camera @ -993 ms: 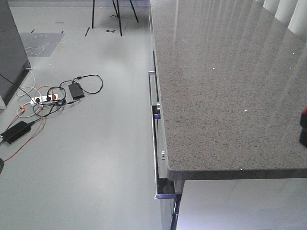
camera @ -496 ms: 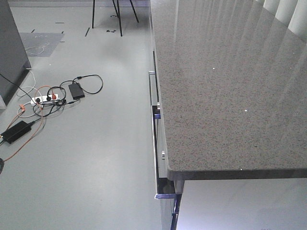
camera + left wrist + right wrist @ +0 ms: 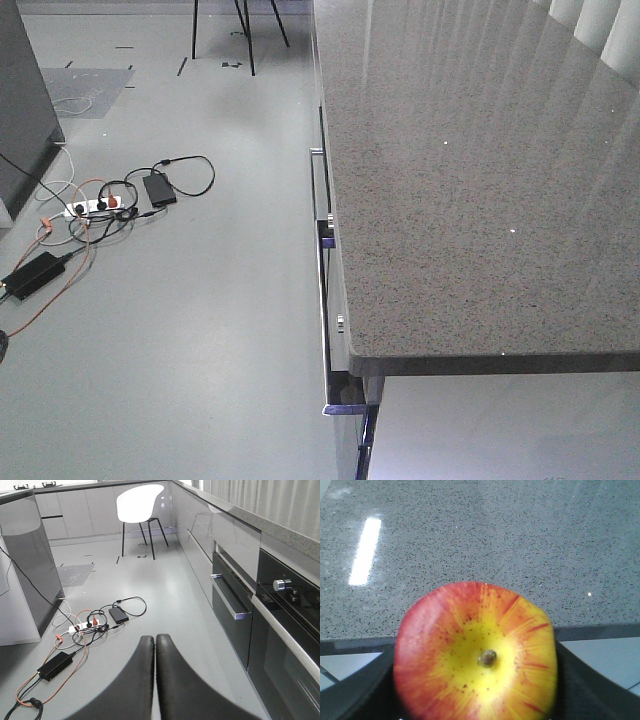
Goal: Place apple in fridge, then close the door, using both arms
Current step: 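Hold the apple in the right gripper while turning away from the counter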
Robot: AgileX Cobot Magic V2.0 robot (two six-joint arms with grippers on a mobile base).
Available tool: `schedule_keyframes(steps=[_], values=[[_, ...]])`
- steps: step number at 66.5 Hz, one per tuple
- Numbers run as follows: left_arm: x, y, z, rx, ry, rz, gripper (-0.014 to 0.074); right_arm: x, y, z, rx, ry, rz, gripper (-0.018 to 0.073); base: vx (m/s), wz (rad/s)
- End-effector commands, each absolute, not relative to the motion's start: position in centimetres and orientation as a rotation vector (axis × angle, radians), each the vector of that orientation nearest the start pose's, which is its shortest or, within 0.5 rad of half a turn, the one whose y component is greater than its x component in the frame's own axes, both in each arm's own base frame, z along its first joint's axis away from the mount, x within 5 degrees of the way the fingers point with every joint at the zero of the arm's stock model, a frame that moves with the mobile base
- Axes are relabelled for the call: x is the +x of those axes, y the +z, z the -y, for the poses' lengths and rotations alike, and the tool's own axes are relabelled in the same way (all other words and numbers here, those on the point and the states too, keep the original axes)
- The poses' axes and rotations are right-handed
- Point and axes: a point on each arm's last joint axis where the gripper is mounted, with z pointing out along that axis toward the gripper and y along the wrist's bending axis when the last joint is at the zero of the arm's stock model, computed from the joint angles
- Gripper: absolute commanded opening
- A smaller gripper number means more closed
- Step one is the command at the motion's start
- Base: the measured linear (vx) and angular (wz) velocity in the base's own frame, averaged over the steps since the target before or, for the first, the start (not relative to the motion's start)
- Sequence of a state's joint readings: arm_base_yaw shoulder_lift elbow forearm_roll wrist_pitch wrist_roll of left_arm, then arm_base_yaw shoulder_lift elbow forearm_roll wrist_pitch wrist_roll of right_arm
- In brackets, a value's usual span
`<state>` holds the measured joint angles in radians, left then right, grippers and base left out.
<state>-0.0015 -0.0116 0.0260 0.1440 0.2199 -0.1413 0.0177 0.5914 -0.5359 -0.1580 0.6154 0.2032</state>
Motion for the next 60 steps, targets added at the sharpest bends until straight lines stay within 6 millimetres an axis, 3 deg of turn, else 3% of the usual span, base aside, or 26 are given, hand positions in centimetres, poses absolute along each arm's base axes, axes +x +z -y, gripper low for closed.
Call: schedule_keyframes(steps=[1,60], values=[[5.61,18.61,-0.18,-0.021,0.009,-1.649,-0.0006,11.66,30.78,0.64,0.082,-0.058,-2.049,0.0153,0.0,0.0],[5.61,18.61,-0.18,-0.021,0.009,-1.649,-0.0006,11.66,30.77,0.64,0.082,-0.058,-2.05,0.0153,0.0,0.03]])
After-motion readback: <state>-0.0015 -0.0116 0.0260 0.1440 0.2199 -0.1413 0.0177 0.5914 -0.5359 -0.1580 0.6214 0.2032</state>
